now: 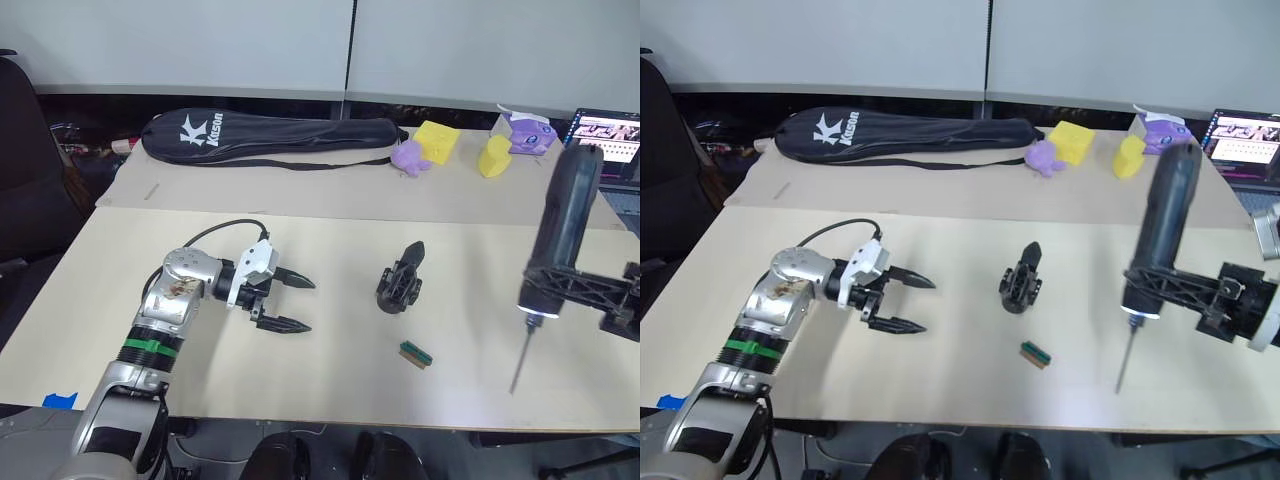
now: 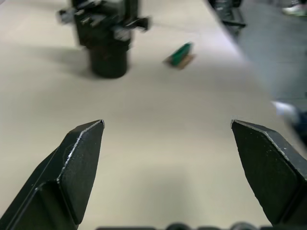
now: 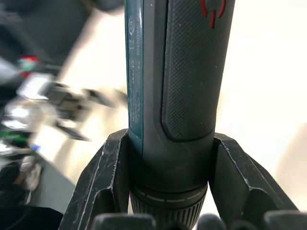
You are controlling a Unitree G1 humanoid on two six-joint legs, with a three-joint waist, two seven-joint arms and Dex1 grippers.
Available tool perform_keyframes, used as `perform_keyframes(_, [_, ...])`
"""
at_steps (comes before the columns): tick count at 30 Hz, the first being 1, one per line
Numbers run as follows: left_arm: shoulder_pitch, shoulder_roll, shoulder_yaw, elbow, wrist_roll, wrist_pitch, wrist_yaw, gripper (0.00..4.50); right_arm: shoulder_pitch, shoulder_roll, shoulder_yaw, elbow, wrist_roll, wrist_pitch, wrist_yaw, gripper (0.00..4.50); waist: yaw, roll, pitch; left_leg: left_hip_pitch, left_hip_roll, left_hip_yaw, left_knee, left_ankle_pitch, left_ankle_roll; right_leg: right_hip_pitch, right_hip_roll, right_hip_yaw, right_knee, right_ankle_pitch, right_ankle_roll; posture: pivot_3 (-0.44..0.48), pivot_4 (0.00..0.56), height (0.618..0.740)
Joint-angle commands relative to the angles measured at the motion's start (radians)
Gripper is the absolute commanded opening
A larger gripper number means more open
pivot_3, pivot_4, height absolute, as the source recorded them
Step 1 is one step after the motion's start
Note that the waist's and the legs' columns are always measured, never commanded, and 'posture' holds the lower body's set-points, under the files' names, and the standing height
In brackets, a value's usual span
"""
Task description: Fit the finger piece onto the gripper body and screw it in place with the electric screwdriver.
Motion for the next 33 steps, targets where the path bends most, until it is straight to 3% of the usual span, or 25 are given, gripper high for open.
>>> perform_keyframes(1, [0.001, 0.024, 0.003, -0.041, -0.021, 0.009, 0.002, 4.48, -0.066, -0.028, 0.144, 0.094, -0.207, -0.039, 0.043, 1.90, -0.006, 0.001, 0.000, 0.000, 0.000, 0.000, 0.000, 0.000, 0.000, 0.000, 0.001, 0.000, 0.001, 0.000, 0.000, 0.000, 0.150, 0.740])
perform_keyframes(7, [-0.003, 0.022, 0.004, -0.071, -0.042, 0.053, 0.052, 4.48, -0.217, 0.015, 0.396, 0.239, -0.522, -0.144, 0.143, 1.90, -0.007, 0.006, 0.002, 0.000, 0.000, 0.002, 0.000, 0.001, -0.001, -0.002, 0.005, 0.001, 0.003, -0.001, 0.001, 0.000, 0.150, 0.740])
perform_keyframes(9, [0.003, 0.024, 0.001, -0.083, -0.042, 0.058, 0.066, 4.50, -0.239, 0.022, 0.441, 0.273, -0.604, -0.175, 0.174, 2.92, -0.007, 0.008, 0.002, 0.000, 0.000, 0.003, 0.000, 0.001, -0.001, -0.002, 0.009, 0.001, 0.003, -0.001, 0.002, 0.000, 0.150, 0.740])
perform_keyframes(12, [0.012, 0.031, 0.004, -0.095, -0.044, 0.086, 0.089, 4.50, -0.207, 0.009, 0.455, 0.276, -0.686, -0.221, 0.256, 3.83, -0.004, 0.008, 0.002, 0.001, 0.000, 0.003, 0.000, 0.001, -0.001, -0.001, 0.010, 0.001, 0.003, -0.002, 0.002, 0.000, 0.150, 0.740])
perform_keyframes(14, [0.018, 0.044, 0.012, -0.101, -0.053, 0.118, 0.098, 4.50, -0.167, 0.003, 0.405, 0.266, -0.724, -0.251, 0.296, 4.47, -0.004, 0.008, 0.002, 0.001, 0.001, 0.003, 0.000, 0.001, -0.001, -0.001, 0.010, 0.001, 0.003, -0.002, 0.003, 0.000, 0.150, 0.740])
perform_keyframes(19, [0.038, 0.155, 0.085, -0.101, -0.094, 0.175, 0.079, 4.50, 0.041, 0.027, 0.029, 0.178, -0.870, -0.579, 0.562, 4.47, -0.006, 0.010, 0.003, 0.001, 0.001, 0.003, 0.000, 0.001, -0.001, -0.001, 0.010, 0.001, 0.003, -0.002, 0.003, 0.000, 0.150, 0.740])
perform_keyframes(21, [0.044, 0.246, 0.138, -0.079, -0.120, 0.210, 0.050, 4.50, 0.151, 0.028, -0.130, 0.232, -0.973, -0.740, 0.707, 4.47, -0.006, 0.010, 0.004, 0.001, 0.001, 0.003, -0.001, 0.001, -0.002, 0.000, 0.011, 0.001, 0.003, -0.004, 0.005, 0.000, 0.150, 0.740])
perform_keyframes(24, [0.062, 0.330, 0.173, -0.045, -0.130, 0.203, 0.027, 4.50, 0.234, 0.031, -0.244, 0.326, -1.039, -0.847, 0.832, 4.47, -0.007, 0.008, 0.004, 0.004, 0.002, 0.002, -0.003, 0.001, -0.003, 0.002, 0.013, 0.002, 0.002, -0.008, 0.012, 0.000, 0.150, 0.740])
perform_keyframes(28, [0.097, 0.382, 0.194, -0.007, -0.100, 0.123, 0.017, 4.50, 0.247, 0.041, -0.282, 0.467, -1.095, -0.956, 0.885, 4.47, -0.007, 0.008, 0.004, 0.007, 0.001, 0.002, -0.003, 0.000, -0.004, 0.004, 0.005, 0.007, 0.001, -0.008, 0.012, 0.000, 0.150, 0.740])
perform_keyframes(33, [0.128, 0.371, 0.208, -0.024, -0.117, 0.116, 0.053, 4.50, 0.184, 0.045, -0.225, 0.574, -1.135, -1.049, 0.887, 4.47, -0.012, 0.008, 0.004, 0.008, 0.001, 0.002, -0.003, -0.002, -0.008, 0.001, 0.003, 0.008, 0.004, -0.005, 0.002, 0.000, 0.150, 0.740])
